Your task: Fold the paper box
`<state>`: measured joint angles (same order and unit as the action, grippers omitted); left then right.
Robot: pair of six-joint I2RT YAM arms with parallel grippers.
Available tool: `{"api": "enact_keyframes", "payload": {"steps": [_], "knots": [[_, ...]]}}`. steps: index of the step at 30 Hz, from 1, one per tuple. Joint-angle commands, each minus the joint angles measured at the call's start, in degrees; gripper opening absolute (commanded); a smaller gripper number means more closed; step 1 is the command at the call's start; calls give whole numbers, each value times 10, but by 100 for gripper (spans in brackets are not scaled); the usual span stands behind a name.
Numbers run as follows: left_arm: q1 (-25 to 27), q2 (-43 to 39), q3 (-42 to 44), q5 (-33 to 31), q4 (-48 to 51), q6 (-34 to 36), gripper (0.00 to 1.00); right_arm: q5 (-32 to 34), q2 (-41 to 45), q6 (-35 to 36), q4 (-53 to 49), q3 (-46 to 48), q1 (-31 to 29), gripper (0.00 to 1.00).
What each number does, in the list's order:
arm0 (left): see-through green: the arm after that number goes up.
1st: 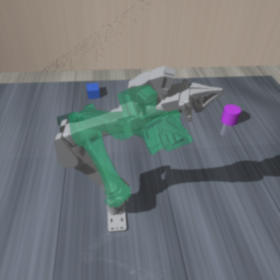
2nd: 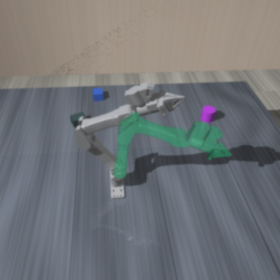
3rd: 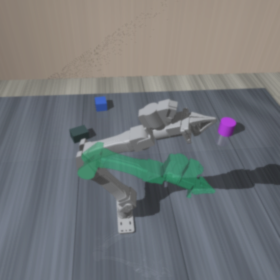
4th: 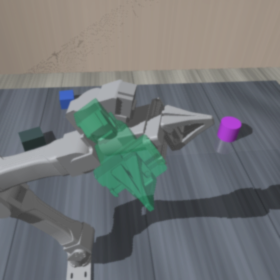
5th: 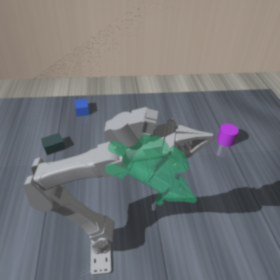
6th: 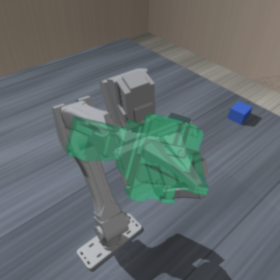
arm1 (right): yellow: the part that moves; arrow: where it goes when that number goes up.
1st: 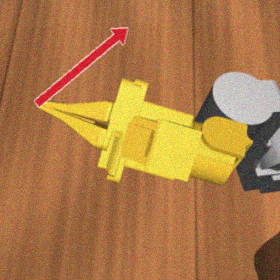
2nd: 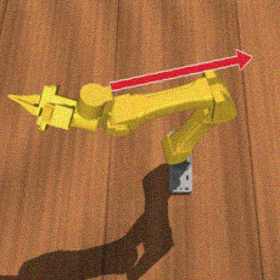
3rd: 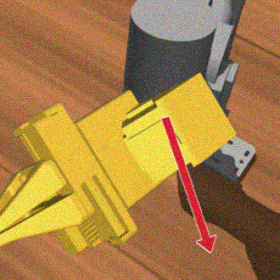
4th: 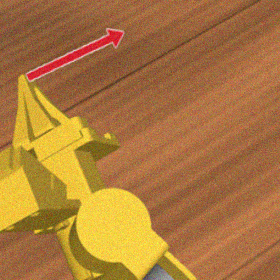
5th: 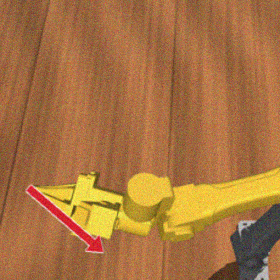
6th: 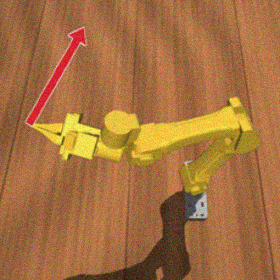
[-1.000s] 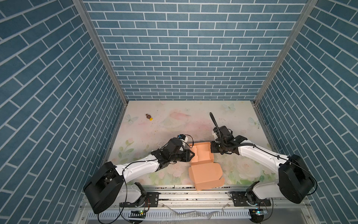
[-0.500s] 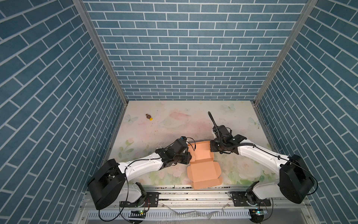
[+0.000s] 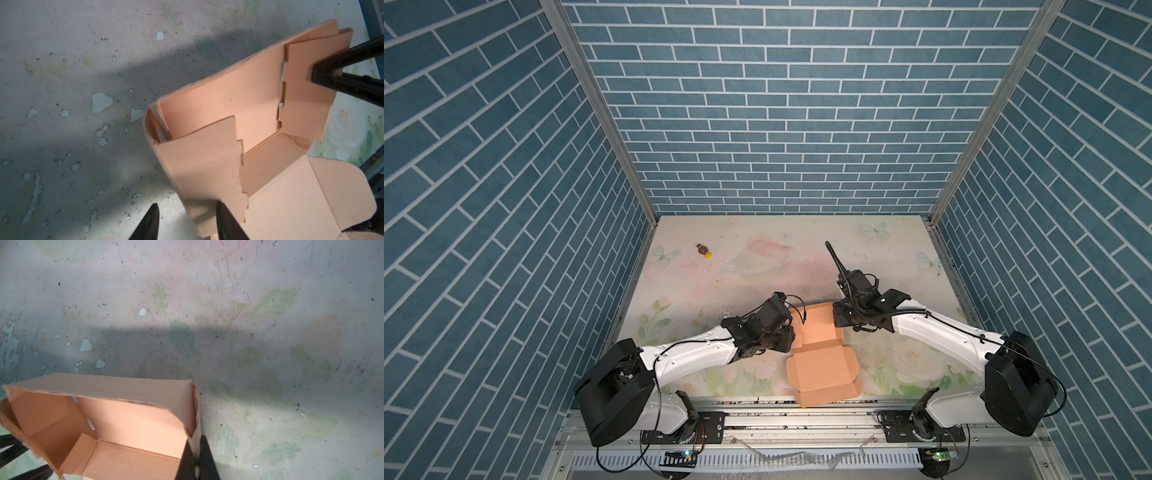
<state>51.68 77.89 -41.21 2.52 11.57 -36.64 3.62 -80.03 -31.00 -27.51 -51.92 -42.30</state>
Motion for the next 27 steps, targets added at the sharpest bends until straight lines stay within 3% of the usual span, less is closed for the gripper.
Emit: {"api": "enact_keyframes", "payload": {"steps": [1, 27], "knots": [[2, 6, 10, -13, -6, -4, 47, 30, 15, 6, 2, -1, -11, 0], [19, -34, 74, -85, -30, -12, 50, 161, 176, 75, 285, 196, -122, 0]]}}
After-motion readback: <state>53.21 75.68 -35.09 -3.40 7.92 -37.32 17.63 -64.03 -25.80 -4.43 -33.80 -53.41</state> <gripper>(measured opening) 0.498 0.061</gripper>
